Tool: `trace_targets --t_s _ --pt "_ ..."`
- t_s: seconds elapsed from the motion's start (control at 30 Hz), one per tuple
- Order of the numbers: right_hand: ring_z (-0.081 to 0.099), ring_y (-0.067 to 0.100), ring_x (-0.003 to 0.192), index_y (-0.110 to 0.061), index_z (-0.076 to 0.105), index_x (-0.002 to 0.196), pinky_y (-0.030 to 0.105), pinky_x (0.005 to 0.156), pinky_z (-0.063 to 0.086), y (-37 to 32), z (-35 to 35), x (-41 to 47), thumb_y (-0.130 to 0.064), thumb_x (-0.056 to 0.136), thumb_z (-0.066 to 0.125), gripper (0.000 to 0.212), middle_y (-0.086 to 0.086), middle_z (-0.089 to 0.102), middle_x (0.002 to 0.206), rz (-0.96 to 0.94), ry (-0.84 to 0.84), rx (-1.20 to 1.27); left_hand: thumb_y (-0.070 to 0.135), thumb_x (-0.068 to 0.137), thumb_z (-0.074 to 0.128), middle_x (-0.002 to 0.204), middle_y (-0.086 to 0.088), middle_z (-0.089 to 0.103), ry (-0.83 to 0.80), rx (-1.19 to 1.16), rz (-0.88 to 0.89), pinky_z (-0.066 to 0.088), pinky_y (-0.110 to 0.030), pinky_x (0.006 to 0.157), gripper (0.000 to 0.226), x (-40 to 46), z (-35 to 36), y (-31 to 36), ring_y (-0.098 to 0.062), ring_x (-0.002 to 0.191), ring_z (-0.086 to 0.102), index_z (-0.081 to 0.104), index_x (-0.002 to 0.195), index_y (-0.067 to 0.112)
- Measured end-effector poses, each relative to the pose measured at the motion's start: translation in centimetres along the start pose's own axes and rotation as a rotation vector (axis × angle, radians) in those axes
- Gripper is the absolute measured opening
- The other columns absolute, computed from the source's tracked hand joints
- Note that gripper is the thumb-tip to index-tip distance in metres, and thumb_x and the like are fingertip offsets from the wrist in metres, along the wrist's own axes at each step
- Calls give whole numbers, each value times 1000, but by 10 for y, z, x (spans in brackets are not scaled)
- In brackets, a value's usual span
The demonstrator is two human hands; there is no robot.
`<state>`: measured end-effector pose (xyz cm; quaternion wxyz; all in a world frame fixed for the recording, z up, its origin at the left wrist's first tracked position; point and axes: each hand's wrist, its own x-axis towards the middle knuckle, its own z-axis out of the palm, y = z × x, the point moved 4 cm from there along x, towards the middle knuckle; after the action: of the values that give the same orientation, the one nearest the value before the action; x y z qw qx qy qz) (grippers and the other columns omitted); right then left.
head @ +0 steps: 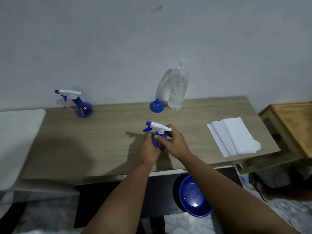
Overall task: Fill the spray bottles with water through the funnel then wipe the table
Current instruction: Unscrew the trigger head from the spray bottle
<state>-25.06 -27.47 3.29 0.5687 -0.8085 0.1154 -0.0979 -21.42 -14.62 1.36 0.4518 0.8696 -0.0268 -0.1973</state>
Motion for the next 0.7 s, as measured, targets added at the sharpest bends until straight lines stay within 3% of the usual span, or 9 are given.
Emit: trace_targets --t_s 0.13,0.2,0.3,0.37,0.4,0.5,0.6,0.7 --pt "72 16 93 -21 66 103 47 85 59 2 0 1 -29 89 83 23 -5 73 94 -6 -15 -3 32 67 82 113 10 69 -101 -73 44 55 -39 90 58 2 -2 -5 -15 104 68 57 119 26" --pt "72 15 90 -21 65 100 47 84 59 2 2 2 -27 88 84 23 -7 72 91 6 -36 -3 39 57 79 118 9 71 -128 -116 57 54 -37 96 70 7 -1 -21 -13 110 68 59 123 28" --pt "73 12 99 -21 66 107 41 91 60 1 3 5 -24 84 87 31 -9 74 101 29 -104 54 20 65 83 110 12 73 -138 -108 50 55 -27 90 57 2 -10 -26 -7 107 70 60 117 29" --pt "73 14 107 -21 66 113 38 97 59 -1 1 6 -20 81 88 39 -7 75 110 41 -107 105 4 72 83 101 19 69 -152 -104 63 47 -6 76 56 -1 -15 -26 14 93 66 57 113 31" --pt "72 16 108 -20 66 114 38 100 58 -2 0 7 -18 80 89 41 -5 74 112 37 -98 122 0 73 83 100 22 66 -160 -110 73 44 -2 71 60 -3 -17 -23 19 89 63 55 116 31" --pt "72 21 110 -16 68 112 42 105 56 -4 -3 9 -13 81 87 37 0 75 112 20 -86 137 7 72 87 104 20 69 -164 -106 108 45 -7 73 63 -2 -17 -23 9 96 67 56 121 31" --pt "73 26 108 -14 71 110 50 103 56 -7 -4 12 -10 84 84 29 3 76 109 4 -121 117 8 73 88 107 19 69 -174 -99 120 50 -14 81 62 0 -15 -27 15 94 64 56 120 32" --pt "73 31 105 -15 72 107 55 100 56 -9 -5 14 -13 85 82 24 7 76 105 8 -161 108 9 75 87 111 23 65 -172 -82 142 44 -6 78 62 -1 -16 -21 17 99 62 55 124 30"
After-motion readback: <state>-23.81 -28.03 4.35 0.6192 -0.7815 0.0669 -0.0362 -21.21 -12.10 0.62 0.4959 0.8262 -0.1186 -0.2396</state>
